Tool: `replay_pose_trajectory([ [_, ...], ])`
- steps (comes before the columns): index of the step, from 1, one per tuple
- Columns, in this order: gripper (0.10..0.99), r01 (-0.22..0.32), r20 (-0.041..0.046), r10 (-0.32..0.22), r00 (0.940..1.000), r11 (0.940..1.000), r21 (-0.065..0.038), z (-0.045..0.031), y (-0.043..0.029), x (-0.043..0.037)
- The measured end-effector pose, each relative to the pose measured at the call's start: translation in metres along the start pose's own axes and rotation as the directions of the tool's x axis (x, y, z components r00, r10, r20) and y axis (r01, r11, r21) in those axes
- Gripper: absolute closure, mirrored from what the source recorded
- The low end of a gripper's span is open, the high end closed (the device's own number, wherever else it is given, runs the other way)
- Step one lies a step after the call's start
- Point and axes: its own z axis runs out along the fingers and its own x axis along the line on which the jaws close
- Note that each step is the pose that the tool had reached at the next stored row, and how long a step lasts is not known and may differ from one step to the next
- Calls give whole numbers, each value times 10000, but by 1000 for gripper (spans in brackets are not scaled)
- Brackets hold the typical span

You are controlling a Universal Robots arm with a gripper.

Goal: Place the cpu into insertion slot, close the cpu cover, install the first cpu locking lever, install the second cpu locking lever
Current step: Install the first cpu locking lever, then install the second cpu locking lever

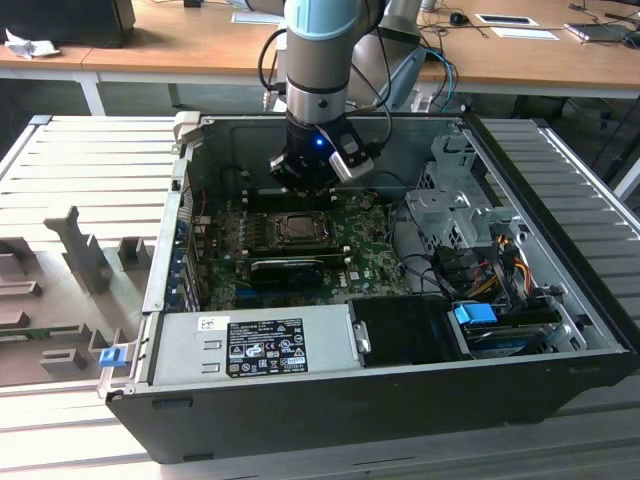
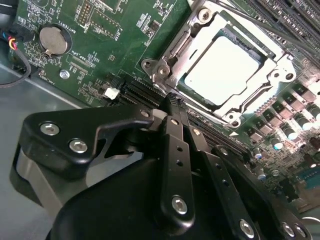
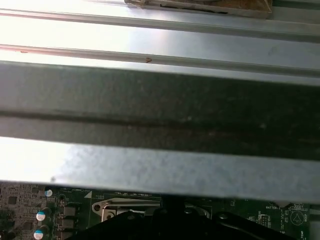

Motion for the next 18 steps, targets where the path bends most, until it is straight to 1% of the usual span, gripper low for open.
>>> replay_pose_trajectory([
  [5,980,2,-2,-2,10000,10000,3,-3,-15,1],
  [6,980,0,-2,0,10000,10000,2,-4,-30,2],
  [7,980,1,-1,-1,10000,10000,2,-7,-65,5],
  [9,980,0,-1,0,10000,10000,2,-10,-96,7],
  [15,980,0,0,0,10000,10000,0,-16,-152,11],
  [16,980,1,-1,-1,10000,10000,1,-68,-150,10],
  [18,980,0,-1,0,10000,10000,0,-127,-144,9],
])
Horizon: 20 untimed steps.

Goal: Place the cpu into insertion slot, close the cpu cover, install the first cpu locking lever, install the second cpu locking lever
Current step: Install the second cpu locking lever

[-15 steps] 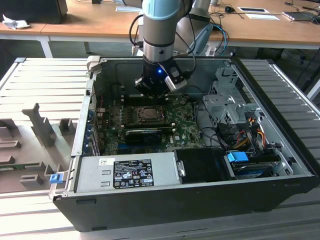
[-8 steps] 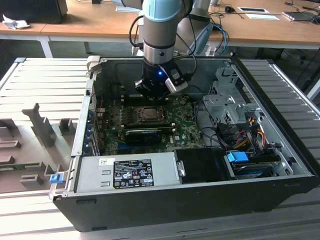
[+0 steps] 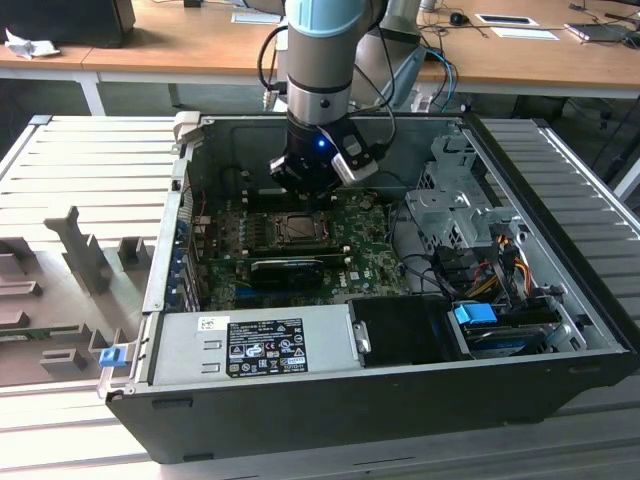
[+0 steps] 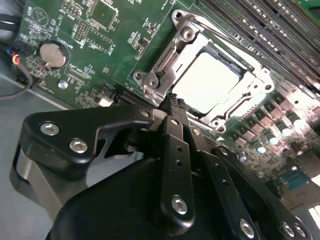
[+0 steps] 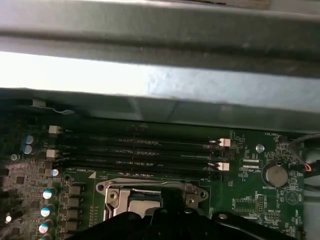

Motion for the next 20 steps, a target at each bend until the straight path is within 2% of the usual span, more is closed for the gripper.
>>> replay_pose_trajectory([
  [1,980,0,0,0,10000,10000,0,-60,6,-2],
  [6,980,0,0,0,10000,10000,1,-253,26,-7],
  [8,980,1,1,-1,10000,10000,-2,-290,28,-8],
  [10,980,2,-1,-2,10000,10000,1,-293,12,-7],
  [12,980,1,0,-1,10000,10000,0,-296,-33,-3],
  [14,980,-2,-22,2,10000,10000,-1,-299,-131,5],
  [17,980,-2,-78,2,10000,10000,-7,-261,-181,9],
  [20,980,24,-83,-24,10000,10000,-5,-219,-263,18],
])
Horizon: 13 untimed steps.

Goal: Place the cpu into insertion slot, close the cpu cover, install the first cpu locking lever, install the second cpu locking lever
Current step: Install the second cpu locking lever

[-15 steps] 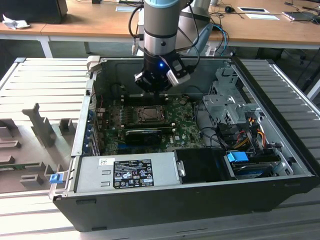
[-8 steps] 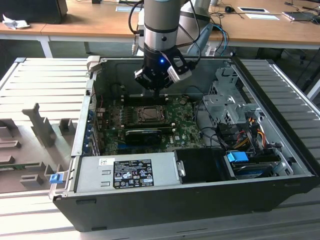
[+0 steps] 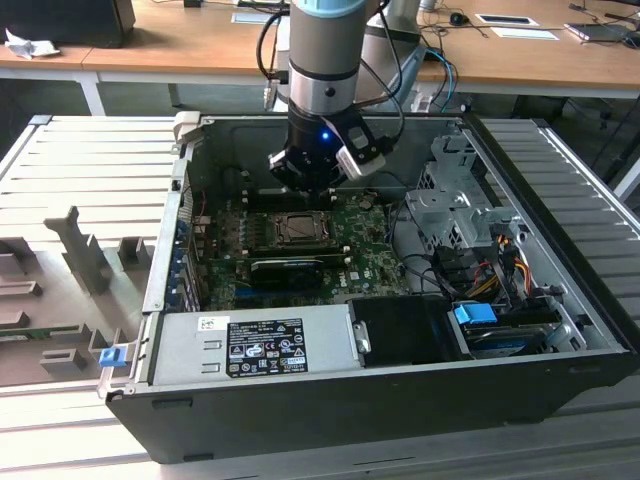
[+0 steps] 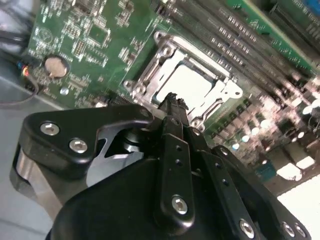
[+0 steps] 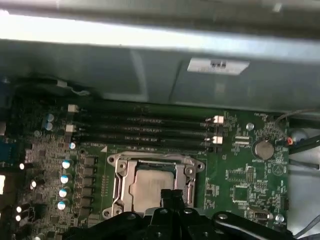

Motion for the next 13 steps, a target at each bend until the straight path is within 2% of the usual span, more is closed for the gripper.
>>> replay_pose_trajectory([
  [2,980,4,1,-4,10000,10000,-1,7,-125,20],
  [9,980,10,0,-10,10000,10000,-2,-1,-354,56],
  [12,980,29,1,-29,10000,10000,-34,3,-388,142],
  [13,980,31,0,-31,10000,10000,-35,5,-387,211],
])
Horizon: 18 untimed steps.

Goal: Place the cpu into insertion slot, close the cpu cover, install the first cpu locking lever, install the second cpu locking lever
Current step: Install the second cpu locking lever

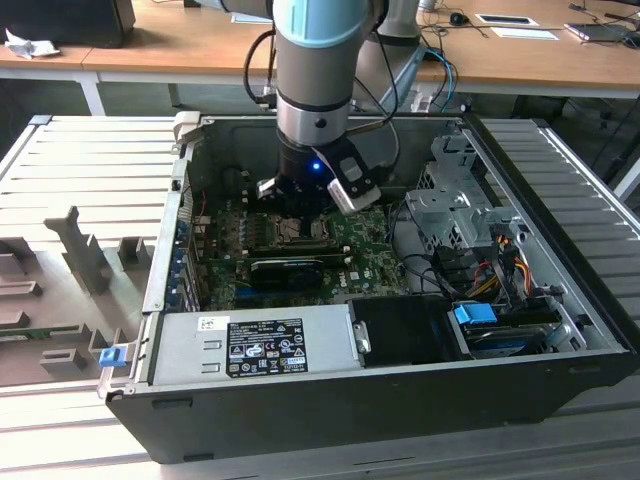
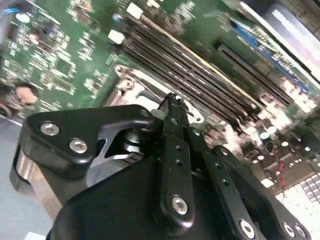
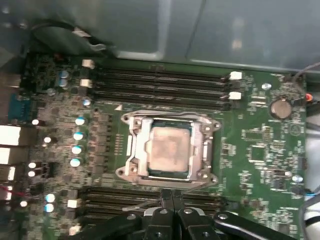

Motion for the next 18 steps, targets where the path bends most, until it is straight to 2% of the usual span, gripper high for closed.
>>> replay_pose_trajectory([
  [4,980,23,-2,-23,10000,10000,-4,21,12,190],
  [6,980,415,-41,-415,9991,9991,-33,117,4,222],
  [8,980,449,-30,-449,9990,9989,-122,148,-7,278],
  [12,980,431,15,-431,9991,9984,-363,161,-80,302],
  [18,980,428,23,-428,9991,9982,-425,159,-136,331],
])
